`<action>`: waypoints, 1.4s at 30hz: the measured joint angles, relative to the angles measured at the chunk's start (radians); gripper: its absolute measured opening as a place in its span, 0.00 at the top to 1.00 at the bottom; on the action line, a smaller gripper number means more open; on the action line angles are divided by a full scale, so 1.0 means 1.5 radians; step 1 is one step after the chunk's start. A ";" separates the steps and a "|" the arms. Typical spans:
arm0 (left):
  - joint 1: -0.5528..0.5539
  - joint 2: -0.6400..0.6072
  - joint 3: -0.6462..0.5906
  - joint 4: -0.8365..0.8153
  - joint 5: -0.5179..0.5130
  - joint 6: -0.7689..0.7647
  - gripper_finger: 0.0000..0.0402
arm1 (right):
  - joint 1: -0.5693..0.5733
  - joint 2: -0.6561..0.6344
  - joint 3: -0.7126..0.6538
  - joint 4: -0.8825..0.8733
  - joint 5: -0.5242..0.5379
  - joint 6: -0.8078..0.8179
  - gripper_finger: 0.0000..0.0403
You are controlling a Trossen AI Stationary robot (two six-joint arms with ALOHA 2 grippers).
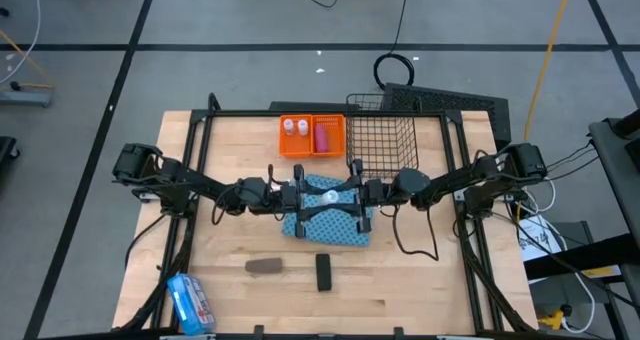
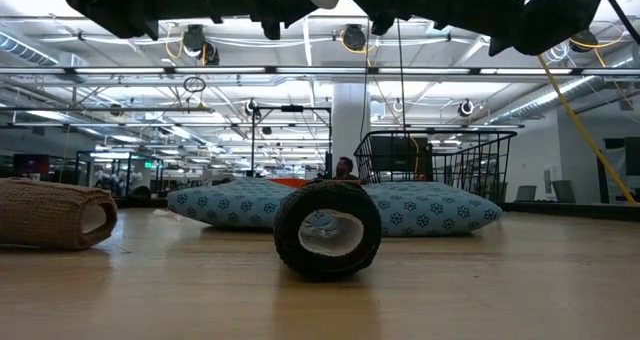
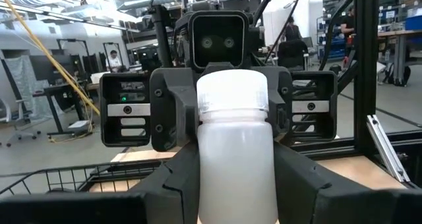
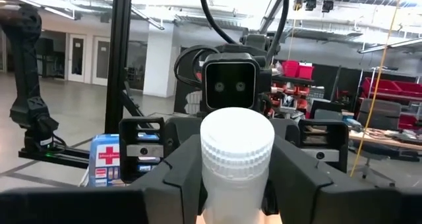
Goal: Pick & Place Medicine items
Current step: Put the transparent pill bottle into the left orange basket
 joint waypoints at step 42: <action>0.057 -0.087 0.001 -0.286 -0.080 -0.142 0.47 | 0.094 -0.007 -0.163 -0.238 0.248 0.159 0.68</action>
